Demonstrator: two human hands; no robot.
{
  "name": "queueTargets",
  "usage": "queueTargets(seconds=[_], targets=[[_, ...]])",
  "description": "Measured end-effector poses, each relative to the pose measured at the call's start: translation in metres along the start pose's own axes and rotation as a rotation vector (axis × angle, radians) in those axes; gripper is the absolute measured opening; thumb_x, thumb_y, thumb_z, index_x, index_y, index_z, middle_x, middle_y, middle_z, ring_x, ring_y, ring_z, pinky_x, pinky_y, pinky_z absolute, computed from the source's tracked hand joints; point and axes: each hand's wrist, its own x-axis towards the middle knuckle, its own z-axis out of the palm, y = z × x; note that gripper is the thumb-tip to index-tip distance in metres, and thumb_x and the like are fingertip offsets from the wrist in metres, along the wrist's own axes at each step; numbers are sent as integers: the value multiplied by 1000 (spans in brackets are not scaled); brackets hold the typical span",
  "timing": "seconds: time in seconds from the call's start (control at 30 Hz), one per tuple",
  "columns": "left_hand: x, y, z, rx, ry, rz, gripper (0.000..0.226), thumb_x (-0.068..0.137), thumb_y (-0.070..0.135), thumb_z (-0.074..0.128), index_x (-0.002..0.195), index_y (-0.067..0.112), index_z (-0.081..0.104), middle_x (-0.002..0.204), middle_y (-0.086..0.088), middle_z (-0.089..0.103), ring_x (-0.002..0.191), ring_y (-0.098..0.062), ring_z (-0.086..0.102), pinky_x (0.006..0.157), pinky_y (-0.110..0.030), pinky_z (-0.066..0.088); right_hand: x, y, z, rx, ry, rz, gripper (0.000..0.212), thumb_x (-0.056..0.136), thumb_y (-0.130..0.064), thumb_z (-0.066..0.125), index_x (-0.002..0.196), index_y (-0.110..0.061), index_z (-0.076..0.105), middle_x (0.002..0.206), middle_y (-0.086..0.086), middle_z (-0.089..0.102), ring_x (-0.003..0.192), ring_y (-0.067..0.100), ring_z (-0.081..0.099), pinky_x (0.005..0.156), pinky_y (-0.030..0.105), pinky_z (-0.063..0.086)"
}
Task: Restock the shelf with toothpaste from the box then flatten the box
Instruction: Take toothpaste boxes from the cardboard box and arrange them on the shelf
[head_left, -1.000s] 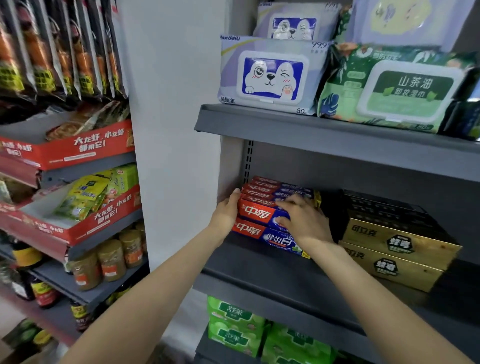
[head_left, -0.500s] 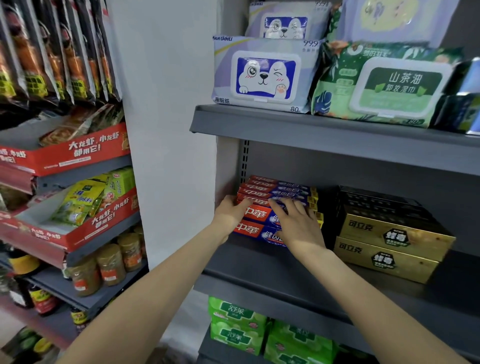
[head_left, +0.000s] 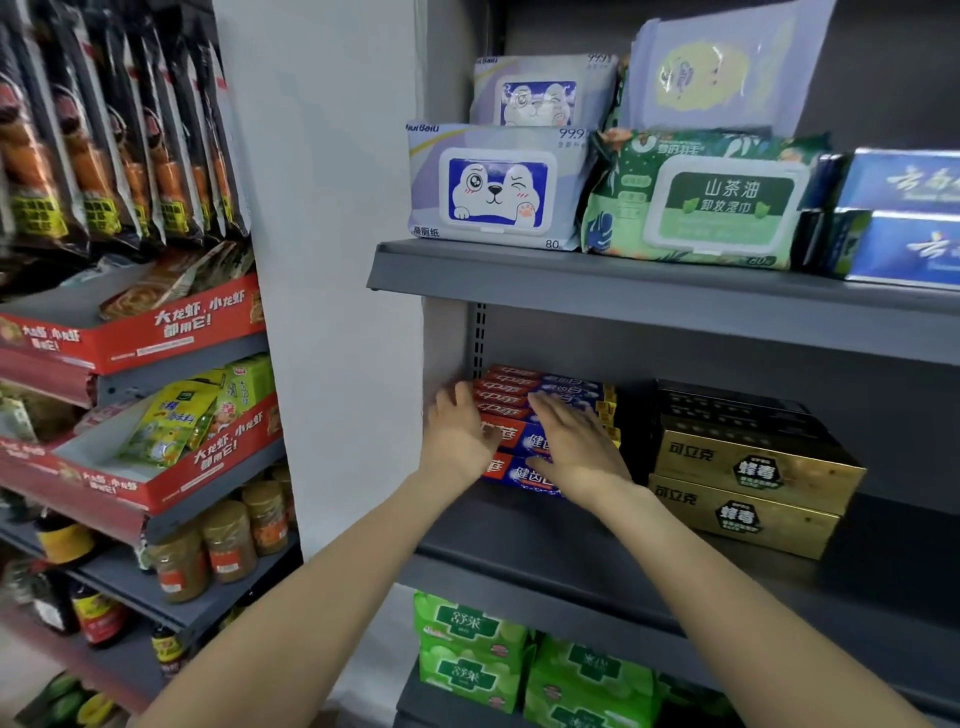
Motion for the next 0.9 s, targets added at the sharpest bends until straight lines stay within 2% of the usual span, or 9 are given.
queueTargets(seconds=[0.07,0.13,0.23,0.3,0.4,0.53,0.67,0.9], targets=[[-14,6,-7,180,27,131,56,85,24,60,133,8,36,132,-14,43,122,-30,42,100,-41,40,-10,-4,-5,116,86,11,69,94,-28,53,150,-18,15,157,2,18,145,20,16,118,34,12],[-29,12,-14,307,10,186,53,86,22,57,133,8,35,132,-12,43,121,-30,44,95,-39,40,-23,-11,-7,177,148,0,57,94,-22,52,146,-16,29,151,5,32,140,22,28,115,33,24],[-55,13,-26,405,-12,256,37,91,22,48,125,10,43,125,-10,52,113,-28,52,87,-37,42,-47,-25,-8,245,180,-20,40,93,-14,52,132,-13,50,133,7,52,124,24,48,101,35,42],[-76,5,-34,428,-18,282,29,92,22,44,119,12,50,116,-8,59,106,-28,56,83,-36,42,-64,-39,-5,283,174,-50,32,91,-13,53,122,-14,58,122,7,60,114,24,55,92,36,47],[-114,-15,-45,403,-49,250,27,93,24,45,114,12,56,110,-8,65,103,-29,59,82,-36,44,-89,-62,7,337,122,-69,28,89,-17,52,116,-19,61,112,6,66,105,26,60,82,38,51],[-171,-52,-62,285,-86,110,25,95,27,45,108,11,59,102,-10,68,97,-33,61,76,-36,47,-127,-105,30,367,27,-62,19,90,-21,50,102,-22,64,101,7,69,97,30,61,74,38,51],[-234,-106,-83,216,-140,-36,21,92,23,47,99,11,62,92,-11,68,85,-33,62,70,-40,52,-168,-158,64,369,-99,-81,20,90,-22,49,100,-22,66,96,5,69,93,29,61,65,33,45],[-337,-205,-128,241,-278,-243,23,95,26,45,91,11,61,83,-9,66,82,-32,63,64,-35,48,-241,-268,133,407,-292,-70,19,92,-24,48,96,-19,65,84,6,66,84,30,63,63,34,47]])
